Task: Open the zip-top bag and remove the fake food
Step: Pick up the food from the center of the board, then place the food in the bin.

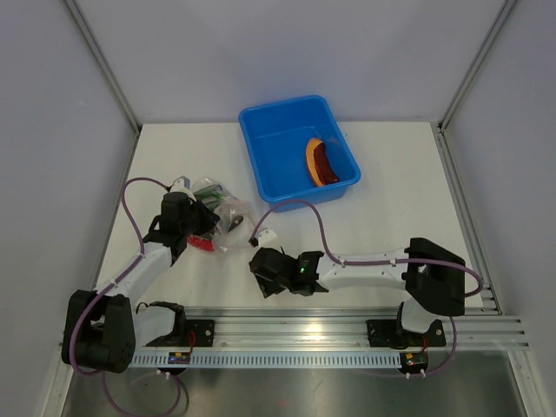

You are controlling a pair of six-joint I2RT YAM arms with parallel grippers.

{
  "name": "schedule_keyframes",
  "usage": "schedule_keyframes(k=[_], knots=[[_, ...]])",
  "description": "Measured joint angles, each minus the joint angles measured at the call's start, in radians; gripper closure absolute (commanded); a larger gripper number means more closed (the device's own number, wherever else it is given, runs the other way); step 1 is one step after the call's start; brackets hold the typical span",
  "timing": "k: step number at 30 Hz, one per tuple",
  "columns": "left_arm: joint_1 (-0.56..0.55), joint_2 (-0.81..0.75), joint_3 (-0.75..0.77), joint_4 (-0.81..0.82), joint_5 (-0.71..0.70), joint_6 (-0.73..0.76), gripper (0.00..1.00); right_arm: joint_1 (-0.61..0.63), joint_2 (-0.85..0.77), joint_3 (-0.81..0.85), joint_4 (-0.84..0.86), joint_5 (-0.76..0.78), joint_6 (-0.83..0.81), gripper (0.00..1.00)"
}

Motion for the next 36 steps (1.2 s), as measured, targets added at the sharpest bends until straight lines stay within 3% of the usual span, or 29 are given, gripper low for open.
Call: schedule_keyframes(k=[7, 17, 26, 36], knots=[[0.000, 0.000, 0.000, 0.000, 0.000, 0.000, 1.00, -0.046, -0.040, 0.122, -0.054, 0.000, -0.061, 0.52], [0.000, 0.000, 0.000, 0.000, 0.000, 0.000, 1.00, -0.391, -0.133, 0.211, -0.066, -0.084, -0.141, 0.54], [0.000, 0.000, 0.000, 0.001, 0.000, 0.000, 1.00, -0.660, -0.122, 0.293, -0.026, -0.165, -0.161, 0.55], [0.000, 0.000, 0.000, 0.001, 0.001, 0.000, 1.00, -0.772, 0.012, 0.314, 0.097, -0.135, -0.169, 0.55]])
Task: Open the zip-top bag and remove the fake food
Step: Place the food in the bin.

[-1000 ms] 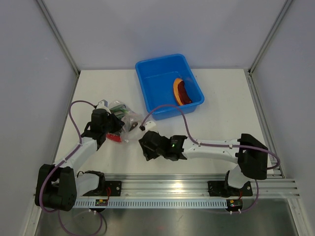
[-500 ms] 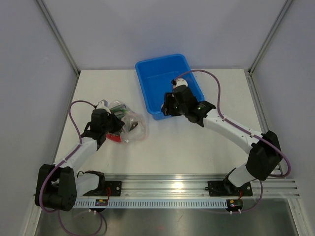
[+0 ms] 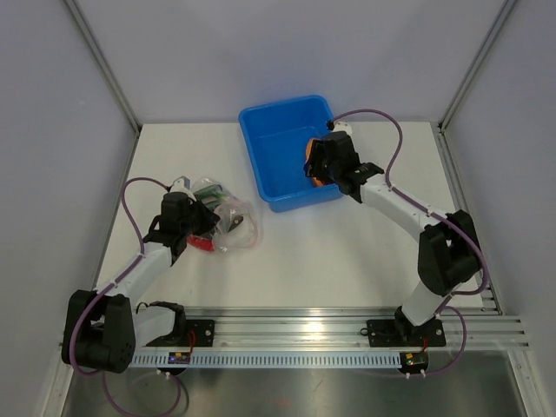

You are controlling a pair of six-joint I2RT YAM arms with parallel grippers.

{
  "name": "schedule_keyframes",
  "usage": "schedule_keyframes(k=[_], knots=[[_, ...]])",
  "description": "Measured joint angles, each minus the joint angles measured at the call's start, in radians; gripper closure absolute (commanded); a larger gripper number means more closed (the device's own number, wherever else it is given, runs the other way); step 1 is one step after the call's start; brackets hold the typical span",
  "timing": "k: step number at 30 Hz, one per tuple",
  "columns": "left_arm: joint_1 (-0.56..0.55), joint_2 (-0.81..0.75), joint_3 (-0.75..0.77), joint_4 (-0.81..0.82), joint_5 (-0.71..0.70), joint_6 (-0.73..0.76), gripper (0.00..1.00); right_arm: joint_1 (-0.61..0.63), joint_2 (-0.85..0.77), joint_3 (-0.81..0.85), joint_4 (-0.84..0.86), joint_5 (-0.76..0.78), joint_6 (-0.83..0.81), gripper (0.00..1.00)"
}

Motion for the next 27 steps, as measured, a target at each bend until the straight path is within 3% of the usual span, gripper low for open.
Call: schedule_keyframes(k=[12, 17, 25, 27], knots=[[0.000, 0.000, 0.000, 0.000, 0.000, 0.000, 1.00, -0.007, 0.086, 0.000, 0.093, 0.076, -0.043, 0.50], [0.000, 0.000, 0.000, 0.001, 0.000, 0.000, 1.00, -0.007, 0.088, -0.002, 0.094, 0.092, -0.053, 0.43], [0.000, 0.000, 0.000, 0.002, 0.002, 0.000, 1.00, -0.007, 0.148, 0.007, 0.089, 0.123, -0.080, 0.43], [0.000, 0.000, 0.000, 0.002, 0.004, 0.000, 1.00, -0.007, 0.167, 0.010, 0.082, 0.134, -0.085, 0.35]])
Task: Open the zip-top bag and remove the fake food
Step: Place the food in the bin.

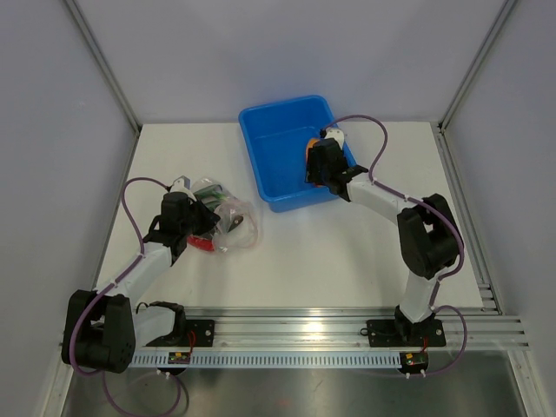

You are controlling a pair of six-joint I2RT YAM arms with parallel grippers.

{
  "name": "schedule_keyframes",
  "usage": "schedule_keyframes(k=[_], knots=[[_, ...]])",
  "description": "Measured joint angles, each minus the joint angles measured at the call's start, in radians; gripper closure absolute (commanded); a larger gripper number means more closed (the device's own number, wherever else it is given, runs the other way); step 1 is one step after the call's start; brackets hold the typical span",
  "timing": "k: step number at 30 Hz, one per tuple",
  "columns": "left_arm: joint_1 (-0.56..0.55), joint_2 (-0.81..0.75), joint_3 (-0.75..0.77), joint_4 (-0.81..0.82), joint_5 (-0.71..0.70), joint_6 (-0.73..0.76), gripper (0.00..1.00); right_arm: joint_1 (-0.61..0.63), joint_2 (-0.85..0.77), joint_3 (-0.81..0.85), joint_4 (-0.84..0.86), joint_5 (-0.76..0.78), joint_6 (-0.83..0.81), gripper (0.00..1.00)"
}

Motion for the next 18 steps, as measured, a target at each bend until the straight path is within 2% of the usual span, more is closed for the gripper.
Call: schedule_keyframes(k=[3, 12, 18], knots=[[0.000, 0.000, 0.000, 0.003, 0.001, 0.000, 1.00, 0.000, 0.013, 0.006, -0.010, 0.013, -0.010, 0.27], [0.000, 0.000, 0.000, 0.005, 0.005, 0.000, 1.00, 0.000, -0.002, 0.006, -0.018, -0.003, -0.006, 0.27], [0.000, 0.000, 0.000, 0.006, 0.009, 0.000, 1.00, 0.003, -0.143, -0.095, 0.029, -0.079, 0.017, 0.28]])
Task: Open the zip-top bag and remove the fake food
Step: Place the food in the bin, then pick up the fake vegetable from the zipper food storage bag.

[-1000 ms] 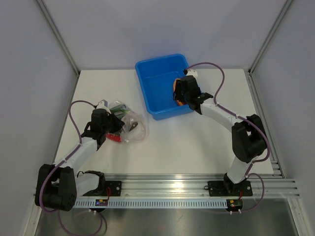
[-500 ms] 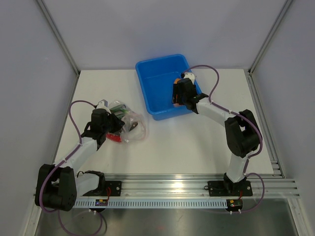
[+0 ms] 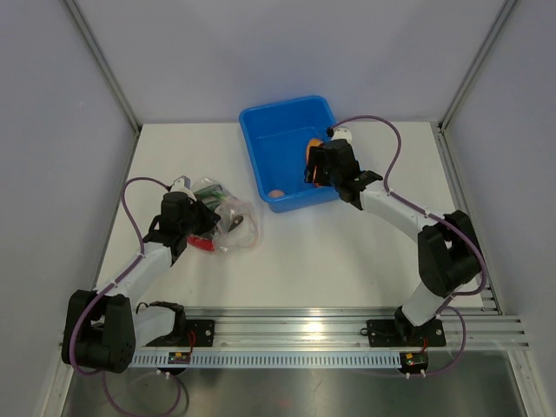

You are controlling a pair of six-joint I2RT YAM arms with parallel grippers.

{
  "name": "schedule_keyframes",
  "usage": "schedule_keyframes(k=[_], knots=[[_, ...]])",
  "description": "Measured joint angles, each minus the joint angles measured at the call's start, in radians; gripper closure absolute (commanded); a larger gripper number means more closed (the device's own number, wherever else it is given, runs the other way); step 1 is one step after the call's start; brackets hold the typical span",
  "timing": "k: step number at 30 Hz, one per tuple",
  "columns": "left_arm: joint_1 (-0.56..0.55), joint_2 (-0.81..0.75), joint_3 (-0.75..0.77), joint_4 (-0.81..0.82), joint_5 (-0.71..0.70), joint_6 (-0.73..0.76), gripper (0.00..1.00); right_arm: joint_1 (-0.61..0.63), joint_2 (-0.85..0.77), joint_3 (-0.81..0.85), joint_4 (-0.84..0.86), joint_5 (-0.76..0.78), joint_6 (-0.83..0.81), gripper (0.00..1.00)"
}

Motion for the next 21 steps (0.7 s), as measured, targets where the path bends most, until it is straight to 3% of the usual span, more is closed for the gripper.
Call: schedule_keyframes(k=[8, 15, 21], knots=[[0.000, -0.006, -0.008, 0.007, 0.011, -0.001, 1.00, 0.105, -0.135, -0.087, 0.153, -0.136, -0.032, 0.32], [0.000, -0.040, -0.008, 0.006, 0.013, 0.000, 1.00, 0.309, -0.137, -0.090, 0.200, -0.246, -0.150, 0.35], [0.000, -0.055, -0.008, 0.005, 0.013, 0.000, 1.00, 0.346, -0.114, -0.071, 0.177, -0.290, -0.203, 0.34]])
